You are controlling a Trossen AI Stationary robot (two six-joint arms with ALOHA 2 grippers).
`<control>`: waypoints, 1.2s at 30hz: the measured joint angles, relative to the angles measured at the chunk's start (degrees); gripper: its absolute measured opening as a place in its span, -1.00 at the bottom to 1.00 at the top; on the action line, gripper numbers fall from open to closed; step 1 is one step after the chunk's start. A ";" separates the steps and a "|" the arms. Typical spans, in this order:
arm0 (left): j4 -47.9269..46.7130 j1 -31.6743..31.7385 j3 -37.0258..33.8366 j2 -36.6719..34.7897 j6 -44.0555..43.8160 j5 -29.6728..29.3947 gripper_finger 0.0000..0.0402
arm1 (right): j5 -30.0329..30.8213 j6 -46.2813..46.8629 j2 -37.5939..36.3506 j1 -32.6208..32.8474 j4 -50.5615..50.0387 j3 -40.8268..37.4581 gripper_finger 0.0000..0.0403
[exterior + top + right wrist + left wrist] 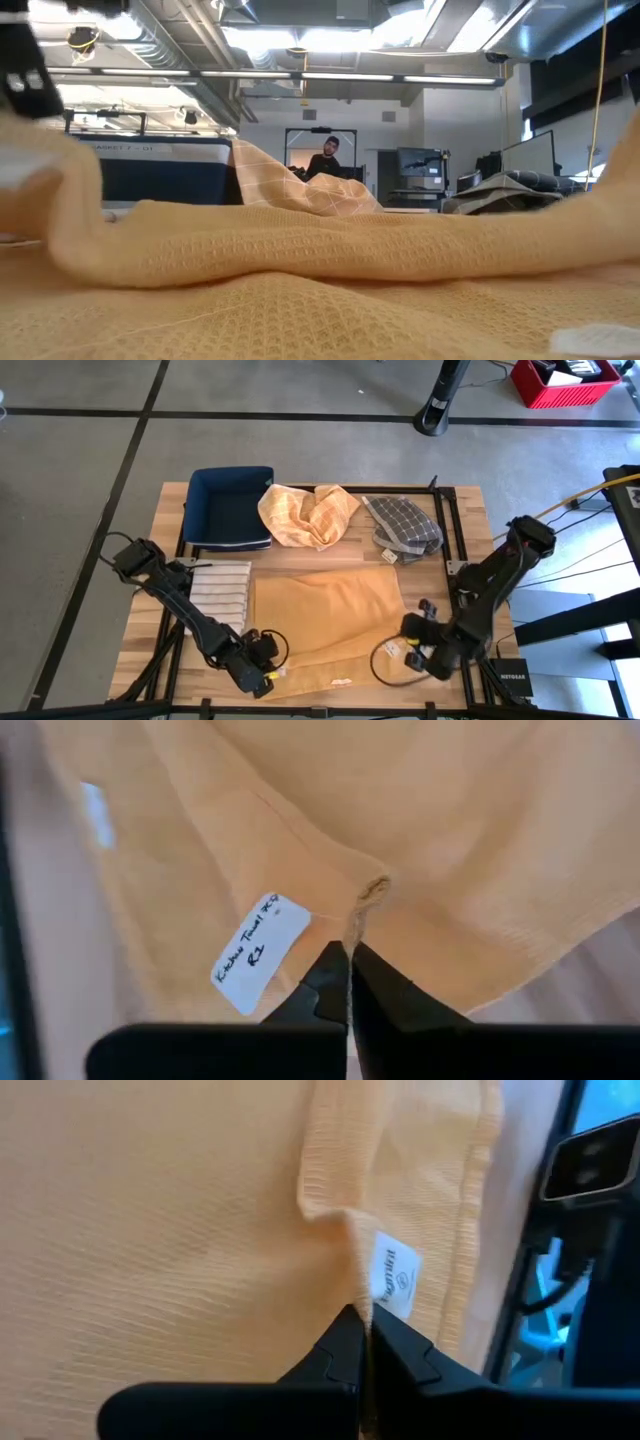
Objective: Fold towel
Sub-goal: Fold the orange towel
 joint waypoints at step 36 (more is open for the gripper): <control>-10.55 -7.19 10.65 -0.97 -0.64 0.85 -0.99 | 10.34 13.18 3.22 20.90 6.26 2.88 -0.99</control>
